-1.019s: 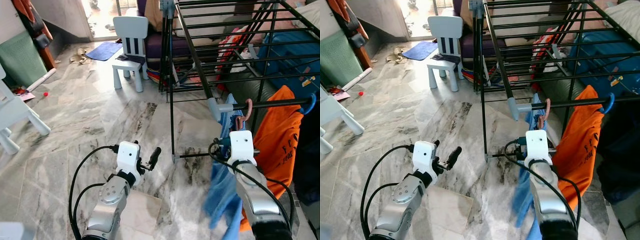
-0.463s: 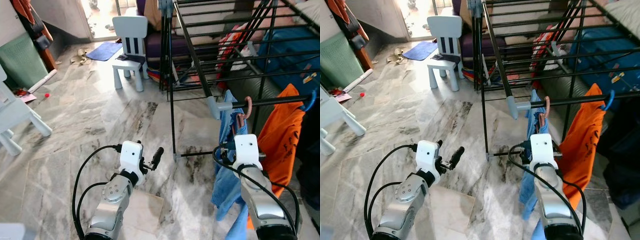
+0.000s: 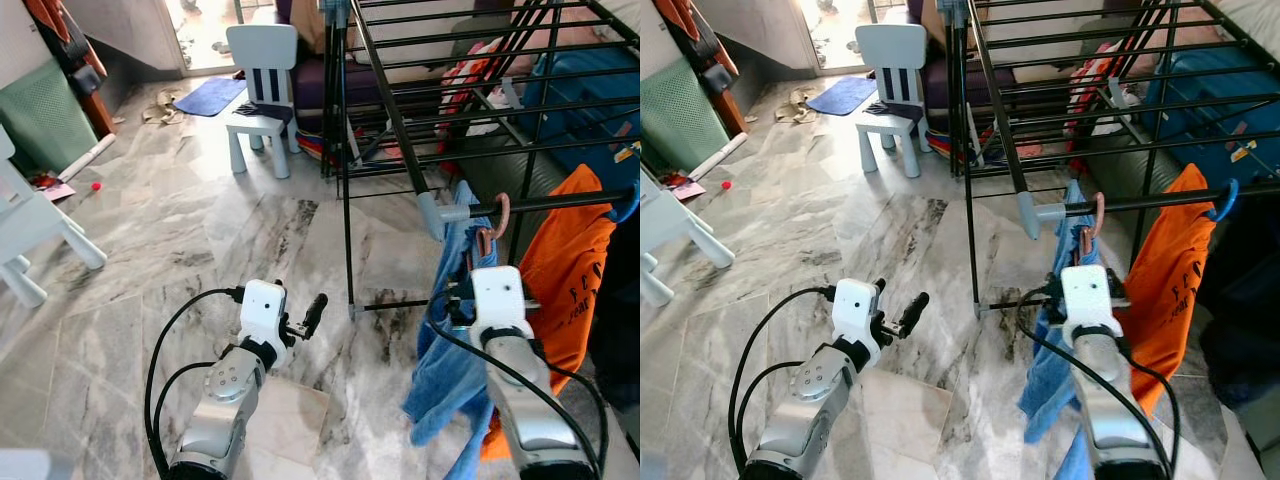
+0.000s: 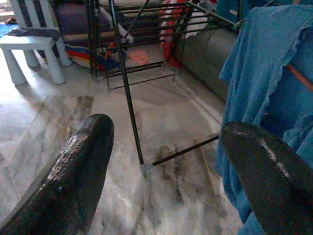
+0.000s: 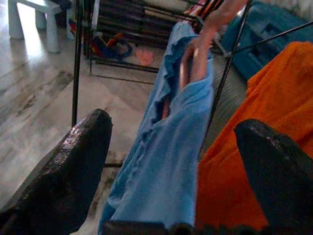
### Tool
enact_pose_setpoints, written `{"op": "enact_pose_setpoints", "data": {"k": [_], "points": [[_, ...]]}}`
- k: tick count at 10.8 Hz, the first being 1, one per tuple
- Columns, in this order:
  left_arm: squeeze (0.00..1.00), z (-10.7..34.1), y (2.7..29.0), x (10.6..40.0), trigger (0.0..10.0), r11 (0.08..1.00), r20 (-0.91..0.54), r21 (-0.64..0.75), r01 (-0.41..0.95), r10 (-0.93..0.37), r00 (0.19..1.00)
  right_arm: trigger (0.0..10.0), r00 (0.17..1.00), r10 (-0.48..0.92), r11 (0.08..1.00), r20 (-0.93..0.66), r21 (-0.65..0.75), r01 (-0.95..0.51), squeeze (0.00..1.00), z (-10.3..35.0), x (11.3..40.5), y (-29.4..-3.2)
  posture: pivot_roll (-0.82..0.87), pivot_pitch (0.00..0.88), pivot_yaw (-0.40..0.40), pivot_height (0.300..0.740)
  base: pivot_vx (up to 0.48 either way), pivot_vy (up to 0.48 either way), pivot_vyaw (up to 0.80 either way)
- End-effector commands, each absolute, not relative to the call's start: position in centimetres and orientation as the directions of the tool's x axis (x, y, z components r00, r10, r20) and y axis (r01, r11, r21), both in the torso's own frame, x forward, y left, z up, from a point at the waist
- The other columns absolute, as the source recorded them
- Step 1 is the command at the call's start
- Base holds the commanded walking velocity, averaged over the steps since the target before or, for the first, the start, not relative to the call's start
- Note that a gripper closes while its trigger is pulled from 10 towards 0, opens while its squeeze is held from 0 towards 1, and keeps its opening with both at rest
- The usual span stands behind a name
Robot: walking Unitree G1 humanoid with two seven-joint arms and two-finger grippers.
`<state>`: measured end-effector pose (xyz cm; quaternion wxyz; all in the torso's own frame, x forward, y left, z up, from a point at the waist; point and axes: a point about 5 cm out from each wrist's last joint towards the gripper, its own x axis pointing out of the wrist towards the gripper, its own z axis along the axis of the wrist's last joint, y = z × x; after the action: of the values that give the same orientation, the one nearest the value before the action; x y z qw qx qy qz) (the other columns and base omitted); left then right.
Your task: Hang hanger
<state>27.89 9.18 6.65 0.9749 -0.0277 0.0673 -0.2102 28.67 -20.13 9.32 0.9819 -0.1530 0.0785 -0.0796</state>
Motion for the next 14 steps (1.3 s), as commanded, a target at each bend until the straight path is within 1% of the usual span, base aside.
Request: {"op": "enact_pose_setpoints", "data": {"k": [1, 2, 3, 4, 6, 7, 10, 12, 13, 14], "points": [[0.0, 6.6, 9.3, 27.8, 10.0, 0.91, -0.125, -0.076, 0.409, -0.415, 0.901, 10.0, 0.978, -0.191, 0.934, -0.078, -0.32, 0.157, 0.0, 10.2, 28.6, -20.4, -0.16, 0.063, 0.074, 0.74, 0.0, 0.0, 0.0], [0.0, 6.7, 9.3, 27.9, 10.0, 0.912, -0.124, -0.075, 0.404, -0.41, 0.903, 10.0, 0.982, -0.184, 0.931, -0.034, -0.325, 0.163, 0.0, 10.8, 28.5, -20.7, -0.16, 0.063, 0.07, 0.74, 0.0, 0.0, 0.0], [0.0, 6.6, 9.3, 27.8, 10.0, 0.912, -0.125, -0.075, 0.403, -0.41, 0.904, 10.0, 0.982, -0.184, 0.925, -0.03, -0.344, 0.163, 0.0, 10.8, 28.3, -20.8, -0.16, 0.065, 0.069, 0.74, 0.0, 0.0, 0.0], [0.0, 6.4, 9.4, 27.6, 10.0, 0.912, -0.132, -0.074, 0.402, -0.409, 0.903, 10.0, 0.971, -0.226, 0.919, -0.075, -0.346, 0.187, 0.0, 10.0, 27.9, -21.3, -0.16, 0.066, 0.068, 0.74, 0.0, 0.0, 0.0], [0.0, 6.4, 9.4, 27.7, 10.0, 0.913, -0.133, -0.074, 0.401, -0.408, 0.903, 10.0, 0.969, -0.2, 0.938, -0.147, -0.315, 0.146, 0.0, 8.8, 27.5, -21.1, -0.16, 0.065, 0.064, 0.74, 0.0, 0.0, 0.0], [0.0, 6.4, 9.3, 27.7, 10.0, 0.912, -0.133, -0.073, 0.403, -0.409, 0.903, 10.0, 0.954, -0.181, 0.951, -0.24, -0.29, 0.107, 0.0, 7.4, 27.1, -20.9, -0.16, 0.065, 0.064, 0.74, 0.0, 0.0, 0.0], [0.0, 6.4, 9.4, 27.8, 10.0, 0.912, -0.134, -0.072, 0.404, -0.41, 0.902, 10.0, 0.943, -0.181, 0.958, -0.278, -0.269, 0.104, 0.0, 7.0, 27.3, -21.2, -0.16, 0.06, 0.065, 0.74, 0.0, 0.0, 0.0], [0.0, 6.5, 9.4, 27.8, 10.0, 0.913, -0.13, -0.07, 0.401, -0.407, 0.904, 10.0, 0.939, -0.215, 0.95, -0.268, -0.281, 0.137, 0.0, 7.4, 27.6, -22.4, -0.15, 0.059, 0.067, 0.74, 0.0, 0.0, 0.0], [0.0, 6.5, 9.4, 27.8, 10.0, 0.913, -0.132, -0.07, 0.401, -0.407, 0.904, 10.0, 0.935, -0.257, 0.937, -0.245, -0.299, 0.18, 0.0, 8.0, 27.5, -23.9, -0.15, 0.06, 0.068, 0.74, 0.0, 0.0, 0.0], [0.0, 6.5, 9.4, 27.8, 10.0, 0.913, -0.132, -0.07, 0.402, -0.408, 0.903, 10.0, 0.933, -0.271, 0.931, -0.238, -0.31, 0.191, 0.0, 8.2, 27.4, -24.5, -0.16, 0.061, 0.072, 0.74, 0.0, 0.0, 0.0]]}}
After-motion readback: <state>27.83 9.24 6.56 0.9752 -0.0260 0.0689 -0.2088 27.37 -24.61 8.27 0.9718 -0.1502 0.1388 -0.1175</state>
